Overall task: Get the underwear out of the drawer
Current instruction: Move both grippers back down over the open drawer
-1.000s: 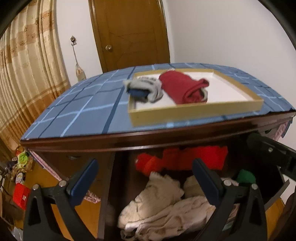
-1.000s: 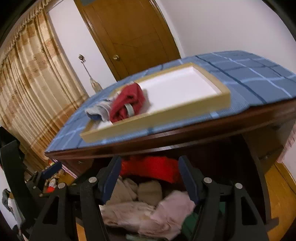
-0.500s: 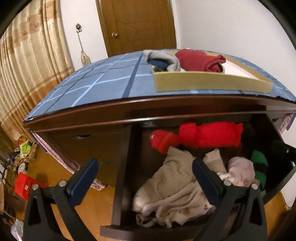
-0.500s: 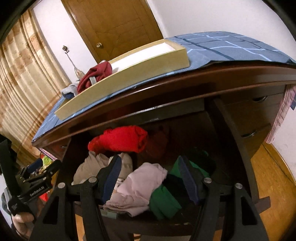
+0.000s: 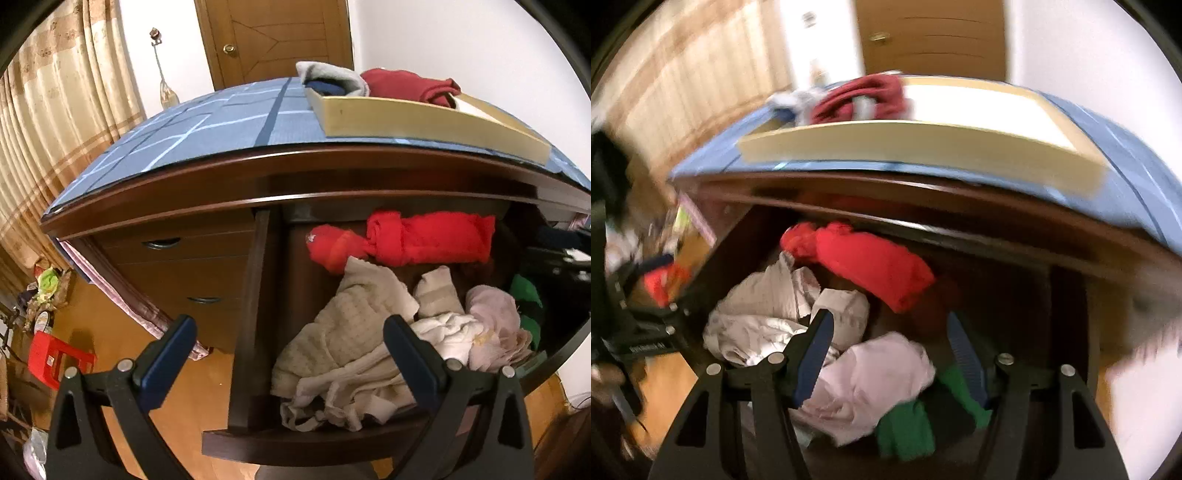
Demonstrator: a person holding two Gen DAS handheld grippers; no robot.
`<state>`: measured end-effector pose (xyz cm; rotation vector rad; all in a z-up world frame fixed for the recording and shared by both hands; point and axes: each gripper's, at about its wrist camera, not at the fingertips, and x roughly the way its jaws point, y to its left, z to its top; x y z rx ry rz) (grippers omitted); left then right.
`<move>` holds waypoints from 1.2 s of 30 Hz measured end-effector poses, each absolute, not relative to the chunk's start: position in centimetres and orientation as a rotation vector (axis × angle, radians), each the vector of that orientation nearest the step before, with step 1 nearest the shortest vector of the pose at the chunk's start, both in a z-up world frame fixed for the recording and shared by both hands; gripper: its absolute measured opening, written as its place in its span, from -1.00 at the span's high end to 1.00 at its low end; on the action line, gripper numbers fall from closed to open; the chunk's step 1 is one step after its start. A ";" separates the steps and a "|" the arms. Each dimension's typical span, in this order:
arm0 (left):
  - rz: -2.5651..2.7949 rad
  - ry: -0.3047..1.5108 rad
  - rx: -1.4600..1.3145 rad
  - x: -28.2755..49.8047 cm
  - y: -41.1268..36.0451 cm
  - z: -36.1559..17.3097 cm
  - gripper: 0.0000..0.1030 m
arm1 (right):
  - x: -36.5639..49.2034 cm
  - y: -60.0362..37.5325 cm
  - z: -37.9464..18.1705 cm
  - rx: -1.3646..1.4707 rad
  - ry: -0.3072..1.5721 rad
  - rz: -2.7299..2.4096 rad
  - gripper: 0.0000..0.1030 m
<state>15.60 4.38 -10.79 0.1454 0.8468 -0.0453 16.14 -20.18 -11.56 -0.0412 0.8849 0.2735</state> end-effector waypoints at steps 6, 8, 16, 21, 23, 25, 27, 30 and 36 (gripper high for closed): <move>-0.060 0.849 0.165 15.6 4.3 -10.5 -0.99 | 20.1 -18.7 -13.4 -0.144 0.957 0.389 -0.29; -0.069 0.857 0.165 15.8 4.3 -10.5 -0.99 | 20.9 -18.2 -14.1 -0.171 0.973 0.406 -0.29; -0.091 0.876 0.197 16.3 3.7 -10.7 -0.99 | 22.6 -16.5 -16.1 -0.315 1.018 0.377 -0.29; -0.090 0.879 0.205 16.4 3.8 -10.7 -0.99 | 23.6 -16.3 -17.2 -0.371 1.055 0.367 0.02; -0.086 0.878 0.200 16.4 3.8 -10.7 -0.99 | 24.3 -16.6 -17.7 -0.371 1.084 0.345 0.50; -0.090 0.882 0.191 16.4 3.8 -10.6 -0.99 | 24.9 -16.9 -18.2 -0.331 1.123 0.363 0.74; -0.096 0.886 0.187 16.4 4.0 -10.6 -0.99 | 24.8 -17.0 -18.3 -0.324 1.128 0.383 0.80; -0.098 0.888 0.190 16.5 4.1 -10.6 -0.99 | 24.2 -17.3 -18.2 -0.288 1.152 0.426 0.84; -0.147 0.906 0.226 17.2 3.4 -10.7 -0.99 | 21.1 -18.9 -16.8 -0.226 1.168 0.478 0.97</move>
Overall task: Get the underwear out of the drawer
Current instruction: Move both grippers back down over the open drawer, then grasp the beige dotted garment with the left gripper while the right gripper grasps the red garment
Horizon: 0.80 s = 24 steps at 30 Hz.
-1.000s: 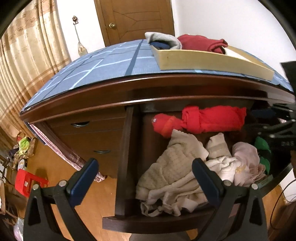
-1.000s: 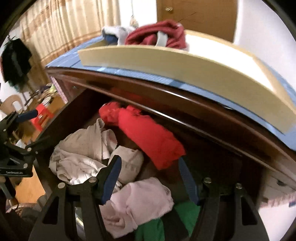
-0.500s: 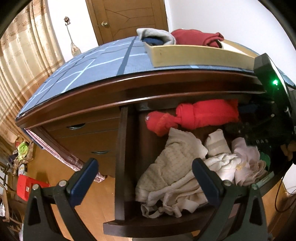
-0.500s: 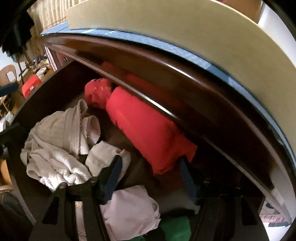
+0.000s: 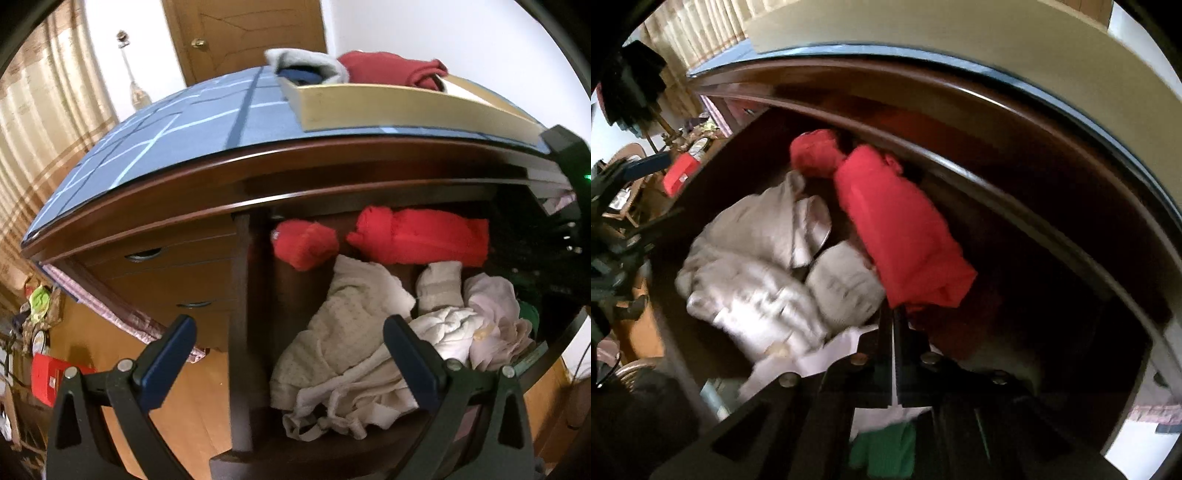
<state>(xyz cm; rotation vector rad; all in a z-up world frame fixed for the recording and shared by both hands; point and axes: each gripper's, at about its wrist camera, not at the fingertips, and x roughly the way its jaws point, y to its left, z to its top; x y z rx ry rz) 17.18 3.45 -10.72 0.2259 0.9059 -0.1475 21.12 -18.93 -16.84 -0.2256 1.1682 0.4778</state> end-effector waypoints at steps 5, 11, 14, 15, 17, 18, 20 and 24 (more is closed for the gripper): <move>-0.204 0.917 0.290 18.1 1.7 -11.2 -0.99 | 18.5 -21.2 -15.8 -0.163 1.155 0.484 0.96; -0.203 0.963 0.396 19.7 -0.1 -12.0 -0.99 | 19.3 -21.3 -15.1 -0.180 1.161 0.497 0.94; -0.217 0.991 0.419 20.6 -0.4 -12.3 -0.99 | 19.2 -21.1 -14.6 -0.198 1.136 0.504 0.94; -0.219 1.001 0.429 20.8 -0.6 -12.6 -0.99 | 19.3 -21.1 -14.4 -0.197 1.131 0.505 0.93; -0.224 1.027 0.461 21.5 -1.0 -13.2 -0.99 | 19.3 -21.2 -14.2 -0.186 1.120 0.513 0.93; -0.227 1.042 0.470 21.7 -1.2 -13.4 -0.99 | 19.3 -21.3 -14.0 -0.180 1.114 0.514 0.93; -0.252 1.097 0.470 22.3 -1.6 -14.3 -0.99 | 19.5 -21.4 -14.1 -0.170 1.111 0.509 0.92; -0.266 1.203 0.472 23.3 -1.9 -15.7 -0.96 | 20.3 -22.0 -14.3 -0.147 1.125 0.504 0.92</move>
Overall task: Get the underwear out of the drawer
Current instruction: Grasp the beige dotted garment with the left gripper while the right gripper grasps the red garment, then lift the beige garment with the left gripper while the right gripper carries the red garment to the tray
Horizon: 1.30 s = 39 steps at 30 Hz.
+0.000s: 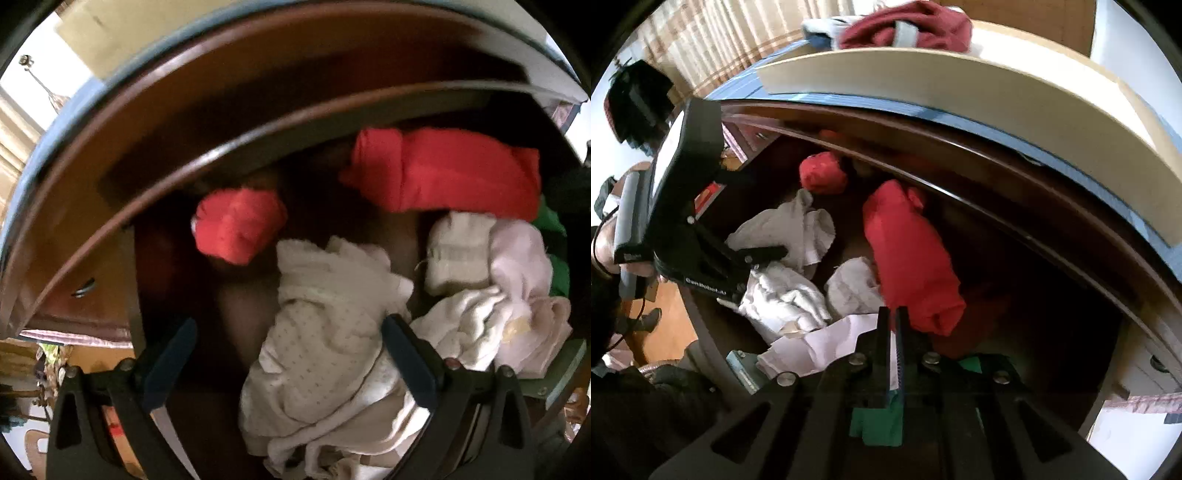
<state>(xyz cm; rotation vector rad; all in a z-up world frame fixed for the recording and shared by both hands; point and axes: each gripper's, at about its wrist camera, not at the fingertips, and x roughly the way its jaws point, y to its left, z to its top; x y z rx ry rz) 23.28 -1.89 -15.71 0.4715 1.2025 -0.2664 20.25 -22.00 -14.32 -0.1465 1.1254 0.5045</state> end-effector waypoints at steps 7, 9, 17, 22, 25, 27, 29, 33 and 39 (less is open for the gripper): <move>-0.280 1.284 0.490 24.5 -1.9 -16.5 -0.97 | 21.9 -21.7 -14.8 -0.161 1.136 0.542 0.68; -0.281 1.285 0.494 24.6 -2.0 -16.5 -0.97 | 22.0 -21.5 -14.7 -0.149 1.134 0.566 -0.11; -0.325 1.266 0.451 24.5 -2.2 -16.3 -0.33 | 22.1 -20.4 -14.6 -0.241 1.066 0.514 -0.45; -0.335 1.224 0.334 24.3 -1.0 -15.1 0.19 | 23.8 -19.6 -16.1 -0.309 1.073 0.484 -0.45; -0.337 1.186 0.272 23.8 -0.1 -14.1 0.22 | 24.8 -19.0 -17.4 -0.327 1.083 0.466 -0.42; -0.338 1.166 0.247 23.4 0.2 -13.7 0.22 | 25.3 -18.6 -18.2 -0.338 1.092 0.471 -0.24; -0.339 1.159 0.219 22.8 0.4 -13.5 0.24 | 25.4 -17.9 -19.2 -0.367 1.112 0.486 -0.19; -0.341 1.123 0.151 21.4 1.3 -12.3 0.24 | 25.6 -17.2 -19.9 -0.408 1.097 0.531 -0.14; -0.326 1.071 0.067 20.7 2.3 -10.1 0.24 | 25.8 -16.8 -20.3 -0.438 1.146 0.501 0.06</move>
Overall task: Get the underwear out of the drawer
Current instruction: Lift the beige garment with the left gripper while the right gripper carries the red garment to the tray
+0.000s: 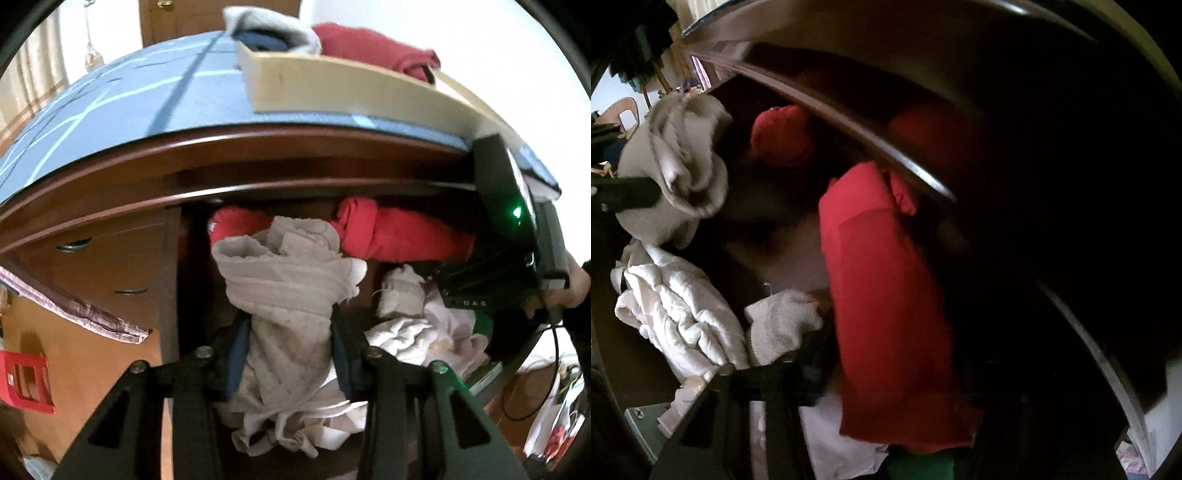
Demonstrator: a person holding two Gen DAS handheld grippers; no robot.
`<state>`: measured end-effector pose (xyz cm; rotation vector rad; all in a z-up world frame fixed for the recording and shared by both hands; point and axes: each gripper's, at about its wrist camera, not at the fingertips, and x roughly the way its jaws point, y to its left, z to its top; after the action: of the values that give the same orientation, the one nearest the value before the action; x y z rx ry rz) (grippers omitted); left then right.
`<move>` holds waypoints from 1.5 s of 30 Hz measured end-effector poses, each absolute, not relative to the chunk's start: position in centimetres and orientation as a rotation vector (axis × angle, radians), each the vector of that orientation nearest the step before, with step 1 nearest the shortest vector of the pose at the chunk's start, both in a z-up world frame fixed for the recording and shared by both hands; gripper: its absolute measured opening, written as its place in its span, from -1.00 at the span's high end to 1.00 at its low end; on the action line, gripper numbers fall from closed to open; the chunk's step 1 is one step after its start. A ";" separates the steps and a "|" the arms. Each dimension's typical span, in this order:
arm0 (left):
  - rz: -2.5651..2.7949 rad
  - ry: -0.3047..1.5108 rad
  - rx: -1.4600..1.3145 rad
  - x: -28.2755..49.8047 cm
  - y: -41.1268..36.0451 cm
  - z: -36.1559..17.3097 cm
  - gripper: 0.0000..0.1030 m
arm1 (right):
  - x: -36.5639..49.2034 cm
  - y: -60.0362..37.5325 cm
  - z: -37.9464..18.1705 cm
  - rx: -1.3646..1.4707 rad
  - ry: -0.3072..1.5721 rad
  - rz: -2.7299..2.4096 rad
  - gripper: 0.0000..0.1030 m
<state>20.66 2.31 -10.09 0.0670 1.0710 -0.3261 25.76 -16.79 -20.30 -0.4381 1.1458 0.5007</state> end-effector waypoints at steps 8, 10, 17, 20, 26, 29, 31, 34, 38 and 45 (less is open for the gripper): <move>-0.324 1.024 0.031 19.4 4.0 -9.6 0.24 | 24.0 -19.6 -16.2 -0.299 1.160 0.417 0.15; -0.333 1.007 0.024 19.0 3.7 -9.0 0.24 | 23.2 -20.6 -15.0 -0.248 1.149 0.407 0.15; -0.353 0.964 -0.003 17.6 2.9 -7.5 0.24 | 18.6 -23.6 -12.2 0.079 1.113 0.420 0.14; -0.355 0.956 -0.010 17.1 2.4 -6.9 0.24 | 17.0 -24.7 -11.3 0.206 1.060 0.446 0.14; -0.361 0.951 -0.035 16.4 2.0 -6.7 0.24 | 14.8 -24.1 -10.5 0.414 0.992 0.474 0.14; -0.371 0.944 -0.048 16.1 2.1 -6.2 0.24 | 14.3 -24.2 -10.5 0.494 0.978 0.506 0.14; -0.375 0.936 -0.053 15.9 2.2 -5.7 0.24 | 14.6 -23.8 -10.8 0.515 0.966 0.519 0.14; -0.381 0.915 -0.057 15.6 2.1 -4.8 0.24 | 14.4 -23.3 -9.6 0.542 0.912 0.545 0.14; -0.386 0.874 -0.057 15.4 1.8 -3.4 0.24 | 14.2 -23.4 -7.6 0.563 0.849 0.554 0.14; -0.398 0.815 -0.059 15.7 1.0 -1.2 0.24 | 14.0 -24.7 -5.7 0.597 0.765 0.519 0.14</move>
<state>15.71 0.96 -1.24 -0.0590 0.8152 -0.3980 14.00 -24.73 -5.68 0.5970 0.7653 0.5189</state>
